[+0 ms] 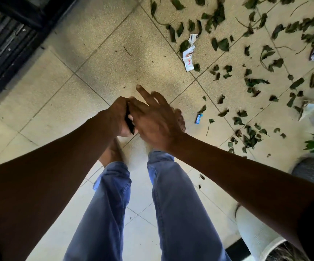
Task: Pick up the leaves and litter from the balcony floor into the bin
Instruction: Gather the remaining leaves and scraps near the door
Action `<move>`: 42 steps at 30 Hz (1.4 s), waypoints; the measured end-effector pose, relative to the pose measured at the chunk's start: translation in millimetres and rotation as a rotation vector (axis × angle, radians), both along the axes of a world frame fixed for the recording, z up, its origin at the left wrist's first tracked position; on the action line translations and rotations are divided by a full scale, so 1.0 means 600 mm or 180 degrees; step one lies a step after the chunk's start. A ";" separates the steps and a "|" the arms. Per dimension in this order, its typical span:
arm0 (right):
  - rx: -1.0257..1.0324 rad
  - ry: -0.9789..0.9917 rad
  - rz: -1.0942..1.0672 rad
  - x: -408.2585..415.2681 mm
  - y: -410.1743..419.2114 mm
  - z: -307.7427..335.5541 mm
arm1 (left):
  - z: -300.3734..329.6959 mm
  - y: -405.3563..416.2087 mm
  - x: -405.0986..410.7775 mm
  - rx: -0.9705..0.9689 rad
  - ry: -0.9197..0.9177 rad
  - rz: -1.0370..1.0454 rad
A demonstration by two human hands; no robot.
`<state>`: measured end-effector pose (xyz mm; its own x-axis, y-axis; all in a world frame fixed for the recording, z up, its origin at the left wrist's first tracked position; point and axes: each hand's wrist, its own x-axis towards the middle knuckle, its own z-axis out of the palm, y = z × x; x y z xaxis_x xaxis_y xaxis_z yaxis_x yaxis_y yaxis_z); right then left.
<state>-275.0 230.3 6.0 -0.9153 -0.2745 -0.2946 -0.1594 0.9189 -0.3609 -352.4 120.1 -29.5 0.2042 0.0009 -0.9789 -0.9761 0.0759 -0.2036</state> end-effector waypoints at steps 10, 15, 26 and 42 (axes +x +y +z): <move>-0.0886 0.0212 -0.2516 0.032 0.095 -0.026 | 0.009 0.057 -0.007 0.0468 0.0163 0.0404; 0.0397 -0.0248 -0.3219 0.048 0.270 -0.133 | -0.016 0.061 -0.021 0.0764 0.0120 0.0355; 0.0397 -0.0223 -0.2913 0.019 0.373 -0.221 | -0.064 0.035 -0.019 0.0779 -0.0293 0.0206; -0.2479 -0.0852 -0.5928 -0.038 0.273 -0.169 | -0.056 0.079 -0.020 0.0695 -0.0282 0.0078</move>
